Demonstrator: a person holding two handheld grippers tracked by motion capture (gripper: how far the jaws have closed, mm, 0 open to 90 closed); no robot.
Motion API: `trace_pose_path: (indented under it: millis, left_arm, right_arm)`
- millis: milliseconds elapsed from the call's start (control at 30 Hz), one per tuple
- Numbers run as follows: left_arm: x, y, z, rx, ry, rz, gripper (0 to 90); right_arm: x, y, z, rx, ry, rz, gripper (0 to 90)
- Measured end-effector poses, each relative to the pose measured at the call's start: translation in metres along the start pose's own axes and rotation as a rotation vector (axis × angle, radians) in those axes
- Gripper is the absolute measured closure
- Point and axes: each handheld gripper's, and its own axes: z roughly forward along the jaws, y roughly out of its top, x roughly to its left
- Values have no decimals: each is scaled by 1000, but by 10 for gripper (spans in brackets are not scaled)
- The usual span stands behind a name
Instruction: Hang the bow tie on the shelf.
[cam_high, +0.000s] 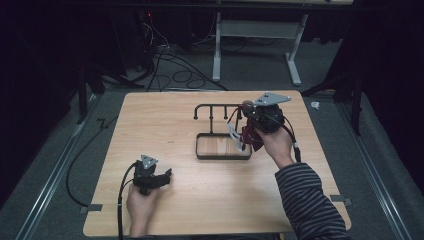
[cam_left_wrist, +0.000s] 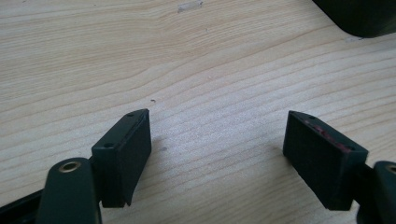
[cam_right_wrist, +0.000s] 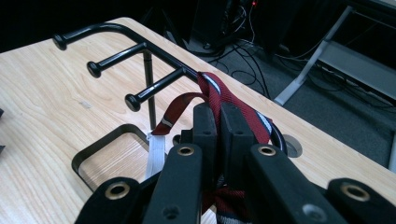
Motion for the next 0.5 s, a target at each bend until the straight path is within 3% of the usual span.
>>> trace_pose_path:
  millis: [500]
  left_arm:
    - [0,0,0,0,0,0,240]
  right_arm:
    - [1,-2,11,28,-6,8,863]
